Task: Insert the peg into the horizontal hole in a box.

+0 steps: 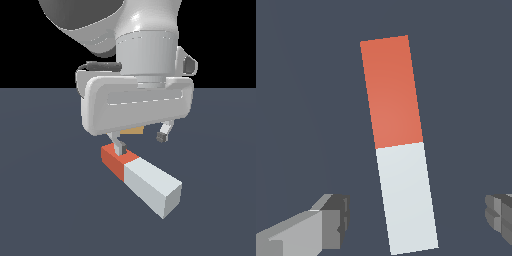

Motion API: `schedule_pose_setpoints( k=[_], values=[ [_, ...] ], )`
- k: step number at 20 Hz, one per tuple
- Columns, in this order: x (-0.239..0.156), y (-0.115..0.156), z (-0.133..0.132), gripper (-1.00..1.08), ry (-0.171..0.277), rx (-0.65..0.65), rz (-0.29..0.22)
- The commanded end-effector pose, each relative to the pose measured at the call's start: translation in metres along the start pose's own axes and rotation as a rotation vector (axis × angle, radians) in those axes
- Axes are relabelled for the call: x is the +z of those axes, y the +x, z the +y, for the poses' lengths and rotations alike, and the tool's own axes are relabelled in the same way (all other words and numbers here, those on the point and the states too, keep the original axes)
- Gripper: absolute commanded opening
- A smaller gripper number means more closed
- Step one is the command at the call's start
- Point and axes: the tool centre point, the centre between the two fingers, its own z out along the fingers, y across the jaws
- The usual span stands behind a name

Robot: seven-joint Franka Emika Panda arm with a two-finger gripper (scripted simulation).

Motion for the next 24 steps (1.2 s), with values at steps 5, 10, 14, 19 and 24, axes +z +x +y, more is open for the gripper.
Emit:
schedule_pose_setpoints(
  k=[5,10,14,19,24],
  values=[
    [0.019,-0.013,0.001,1.0,0.01,-0.101,0.002],
    [0.026,-0.019,0.002,1.0,0.014,-0.139,0.003],
    [0.027,-0.019,0.001,1.0,0.015,-0.14,0.003],
    [0.036,-0.019,0.001,1.0,0.015,-0.141,0.003],
    [0.061,-0.018,0.001,1.0,0.015,-0.144,0.003]
  ],
)
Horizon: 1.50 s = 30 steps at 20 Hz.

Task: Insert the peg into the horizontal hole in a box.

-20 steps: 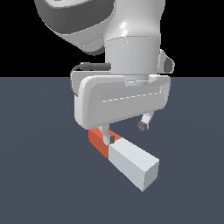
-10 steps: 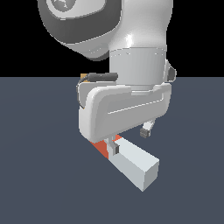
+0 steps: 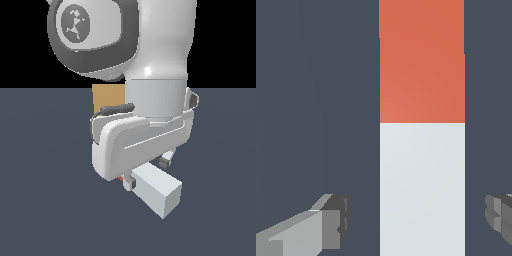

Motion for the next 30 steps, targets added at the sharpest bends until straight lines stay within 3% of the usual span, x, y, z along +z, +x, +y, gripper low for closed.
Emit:
schedule_pose_setpoints(
  k=[1,8,9,22,30],
  values=[
    [0.013,0.001,0.0,1.0,0.001,-0.002,0.001],
    [0.025,-0.001,0.001,1.0,0.001,-0.002,0.0],
    [0.025,-0.001,0.001,-1.0,0.001,-0.002,0.0],
    [0.025,0.001,0.0,-1.0,0.001,0.002,0.001],
    [0.02,0.018,-0.004,-1.0,0.001,0.063,0.001]
  ],
)
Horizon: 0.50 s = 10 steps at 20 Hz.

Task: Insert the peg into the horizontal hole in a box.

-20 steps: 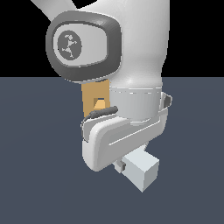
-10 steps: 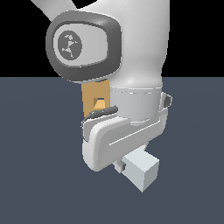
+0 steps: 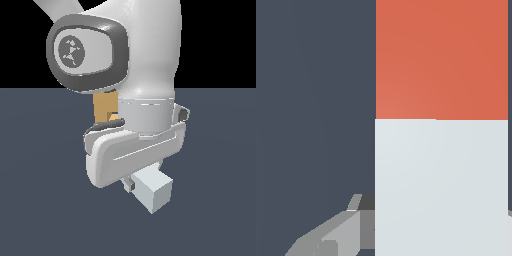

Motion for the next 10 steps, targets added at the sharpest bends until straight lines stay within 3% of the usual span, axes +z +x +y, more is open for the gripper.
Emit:
schedule_pose_setpoints(
  k=[1,10],
  values=[
    [-0.004,0.007,-0.001,-1.0,-0.003,0.028,-0.003],
    [-0.016,0.053,-0.008,-1.0,-0.004,0.189,-0.003]
  ],
)
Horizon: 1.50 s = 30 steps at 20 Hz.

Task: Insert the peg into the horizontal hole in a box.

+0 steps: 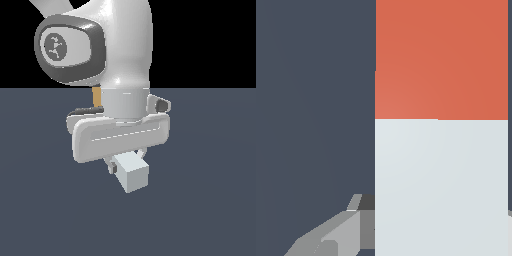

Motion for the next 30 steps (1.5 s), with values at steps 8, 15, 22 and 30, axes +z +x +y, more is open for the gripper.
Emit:
schedule_pose_setpoints(
  k=[8,15,22,30],
  values=[
    [-0.017,0.055,-0.007,-1.0,-0.004,0.194,-0.002],
    [-0.026,0.092,-0.005,-1.0,-0.005,0.322,-0.001],
    [-0.033,0.116,0.0,-1.0,-0.005,0.406,-0.002],
    [-0.036,0.128,0.004,-1.0,-0.005,0.448,-0.002]
  ],
)
